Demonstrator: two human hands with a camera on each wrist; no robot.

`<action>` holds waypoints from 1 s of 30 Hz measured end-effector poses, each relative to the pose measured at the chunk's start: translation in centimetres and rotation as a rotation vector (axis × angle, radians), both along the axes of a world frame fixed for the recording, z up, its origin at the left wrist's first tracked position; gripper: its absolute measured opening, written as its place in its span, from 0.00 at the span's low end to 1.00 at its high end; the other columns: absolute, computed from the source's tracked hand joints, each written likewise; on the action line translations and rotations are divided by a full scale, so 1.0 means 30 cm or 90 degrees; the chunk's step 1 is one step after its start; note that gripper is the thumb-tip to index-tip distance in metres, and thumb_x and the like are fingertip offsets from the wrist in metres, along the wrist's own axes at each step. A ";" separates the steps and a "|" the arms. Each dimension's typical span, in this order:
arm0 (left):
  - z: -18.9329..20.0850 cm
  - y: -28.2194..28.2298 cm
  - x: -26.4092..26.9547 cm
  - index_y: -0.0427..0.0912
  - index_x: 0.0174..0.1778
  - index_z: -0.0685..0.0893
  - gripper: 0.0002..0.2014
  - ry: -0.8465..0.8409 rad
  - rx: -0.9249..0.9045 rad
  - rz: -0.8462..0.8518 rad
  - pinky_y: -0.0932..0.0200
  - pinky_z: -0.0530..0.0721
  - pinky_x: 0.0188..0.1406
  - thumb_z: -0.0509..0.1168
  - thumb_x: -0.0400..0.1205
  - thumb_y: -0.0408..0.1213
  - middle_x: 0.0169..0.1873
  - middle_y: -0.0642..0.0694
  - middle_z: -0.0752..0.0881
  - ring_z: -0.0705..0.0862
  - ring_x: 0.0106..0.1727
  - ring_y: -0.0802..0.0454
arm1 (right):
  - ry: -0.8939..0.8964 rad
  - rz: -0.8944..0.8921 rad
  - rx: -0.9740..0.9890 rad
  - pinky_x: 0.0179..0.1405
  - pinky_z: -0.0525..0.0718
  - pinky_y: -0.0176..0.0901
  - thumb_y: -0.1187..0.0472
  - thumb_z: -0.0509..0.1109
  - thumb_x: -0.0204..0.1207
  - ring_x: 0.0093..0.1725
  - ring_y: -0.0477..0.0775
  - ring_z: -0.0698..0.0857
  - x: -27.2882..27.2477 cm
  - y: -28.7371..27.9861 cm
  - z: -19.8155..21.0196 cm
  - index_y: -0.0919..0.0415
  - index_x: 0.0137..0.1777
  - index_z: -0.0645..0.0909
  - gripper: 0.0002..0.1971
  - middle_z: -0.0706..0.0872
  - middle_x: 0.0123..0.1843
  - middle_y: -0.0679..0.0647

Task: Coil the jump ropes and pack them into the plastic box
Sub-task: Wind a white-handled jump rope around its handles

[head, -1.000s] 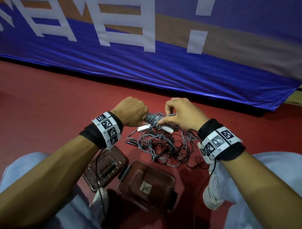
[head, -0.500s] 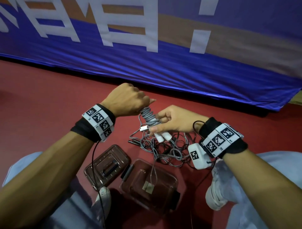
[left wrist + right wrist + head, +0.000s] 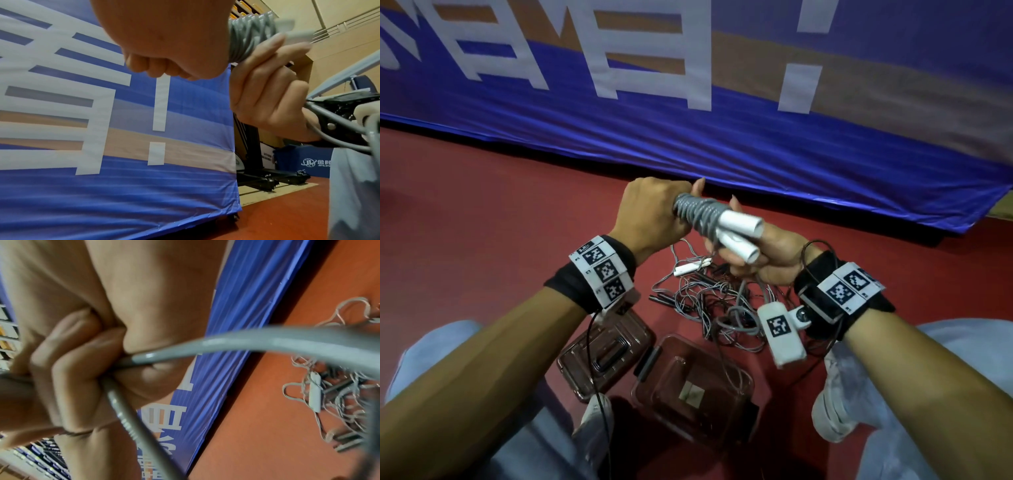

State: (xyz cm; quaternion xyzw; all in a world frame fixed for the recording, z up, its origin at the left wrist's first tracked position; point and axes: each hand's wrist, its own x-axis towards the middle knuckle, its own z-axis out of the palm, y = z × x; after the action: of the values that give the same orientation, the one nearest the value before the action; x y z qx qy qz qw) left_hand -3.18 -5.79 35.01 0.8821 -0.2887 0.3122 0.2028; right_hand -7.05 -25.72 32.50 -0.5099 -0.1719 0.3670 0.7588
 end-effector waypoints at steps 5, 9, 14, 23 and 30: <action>0.015 -0.018 -0.007 0.45 0.29 0.76 0.17 0.178 0.065 0.167 0.52 0.69 0.31 0.62 0.83 0.48 0.27 0.42 0.82 0.81 0.33 0.29 | 0.101 -0.073 0.107 0.17 0.57 0.30 0.61 0.52 0.89 0.15 0.42 0.61 0.007 0.012 0.002 0.69 0.53 0.76 0.14 0.79 0.28 0.46; 0.006 -0.018 -0.004 0.43 0.36 0.74 0.07 0.262 0.131 0.261 0.51 0.70 0.36 0.65 0.75 0.40 0.38 0.37 0.84 0.82 0.40 0.30 | 0.152 -0.163 0.096 0.14 0.57 0.32 0.61 0.53 0.90 0.14 0.43 0.62 0.024 0.056 -0.001 0.67 0.49 0.76 0.13 0.75 0.27 0.49; -0.055 -0.033 0.002 0.42 0.33 0.71 0.10 0.323 0.199 0.332 0.53 0.73 0.34 0.65 0.76 0.39 0.30 0.45 0.75 0.76 0.32 0.40 | 0.305 -0.283 0.081 0.12 0.57 0.31 0.63 0.49 0.92 0.13 0.42 0.63 0.025 0.098 -0.036 0.65 0.47 0.75 0.16 0.79 0.28 0.53; -0.150 -0.051 0.042 0.44 0.41 0.80 0.11 0.397 0.415 0.353 0.54 0.76 0.35 0.66 0.81 0.48 0.27 0.50 0.75 0.81 0.34 0.45 | 0.154 -0.359 -0.325 0.13 0.66 0.29 0.66 0.58 0.90 0.14 0.41 0.71 0.002 0.067 -0.011 0.80 0.57 0.84 0.16 0.85 0.29 0.58; -0.156 -0.084 0.033 0.42 0.40 0.81 0.10 0.390 0.506 0.211 0.55 0.79 0.32 0.60 0.82 0.41 0.29 0.50 0.81 0.81 0.29 0.48 | -0.240 -0.351 -0.665 0.18 0.71 0.28 0.51 0.67 0.88 0.16 0.39 0.74 0.018 -0.042 -0.009 0.65 0.37 0.92 0.23 0.86 0.24 0.50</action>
State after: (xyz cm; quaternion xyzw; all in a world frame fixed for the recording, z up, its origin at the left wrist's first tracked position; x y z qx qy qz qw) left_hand -2.18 -8.31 30.32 0.9756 -0.1691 -0.0653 -0.1242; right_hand -6.52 -26.98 32.22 -0.8955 0.0375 0.0968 0.4327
